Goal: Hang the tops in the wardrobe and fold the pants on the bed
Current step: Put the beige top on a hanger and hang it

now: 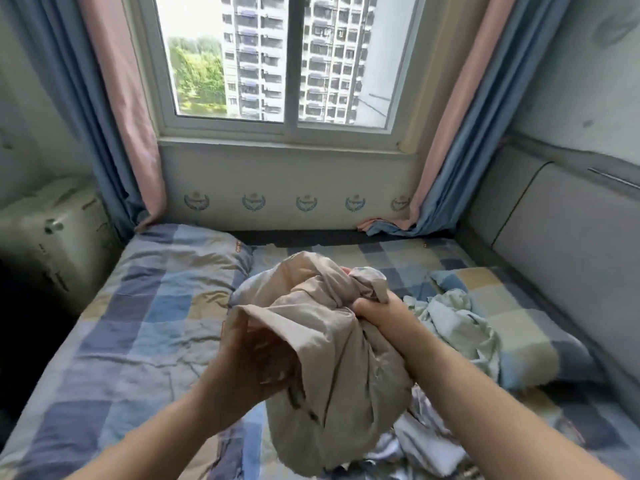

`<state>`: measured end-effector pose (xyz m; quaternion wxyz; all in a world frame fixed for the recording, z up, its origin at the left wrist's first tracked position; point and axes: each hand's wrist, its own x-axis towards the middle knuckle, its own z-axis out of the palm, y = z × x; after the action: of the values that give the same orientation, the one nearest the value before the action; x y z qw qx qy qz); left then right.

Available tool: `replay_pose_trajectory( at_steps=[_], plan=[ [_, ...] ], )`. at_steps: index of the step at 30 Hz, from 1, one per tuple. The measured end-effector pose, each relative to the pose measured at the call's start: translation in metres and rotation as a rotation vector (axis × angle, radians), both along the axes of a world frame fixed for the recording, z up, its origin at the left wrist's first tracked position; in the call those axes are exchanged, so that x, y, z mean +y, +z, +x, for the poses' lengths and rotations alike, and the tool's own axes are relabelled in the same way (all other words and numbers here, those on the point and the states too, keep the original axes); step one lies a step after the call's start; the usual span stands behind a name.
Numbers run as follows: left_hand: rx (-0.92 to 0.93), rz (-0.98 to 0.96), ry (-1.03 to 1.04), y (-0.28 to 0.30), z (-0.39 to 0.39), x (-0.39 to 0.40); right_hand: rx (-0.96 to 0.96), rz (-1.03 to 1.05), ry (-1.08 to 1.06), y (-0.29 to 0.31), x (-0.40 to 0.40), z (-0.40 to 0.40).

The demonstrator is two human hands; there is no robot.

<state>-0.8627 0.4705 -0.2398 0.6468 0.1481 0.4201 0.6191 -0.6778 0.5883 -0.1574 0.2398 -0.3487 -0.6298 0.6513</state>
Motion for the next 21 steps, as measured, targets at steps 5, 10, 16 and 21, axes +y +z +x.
replay_pose_trajectory(
  at_steps=[5, 10, 16, 21],
  plan=[
    [-0.199, 0.147, -0.156, 0.033, -0.015, 0.008, -0.027, 0.154, -0.06, 0.05, -0.044, 0.026],
    [0.046, 0.184, -0.097, 0.085, 0.016, 0.025, -0.08, 0.151, -0.093, 0.064, -0.099, 0.074],
    [0.171, 0.316, -0.278, 0.12, 0.094, 0.019, -0.21, 0.221, -0.241, 0.075, -0.177, 0.144],
    [0.177, 0.456, -0.597, 0.143, 0.177, -0.027, -0.326, 0.288, -0.37, 0.079, -0.252, 0.212]
  ],
)
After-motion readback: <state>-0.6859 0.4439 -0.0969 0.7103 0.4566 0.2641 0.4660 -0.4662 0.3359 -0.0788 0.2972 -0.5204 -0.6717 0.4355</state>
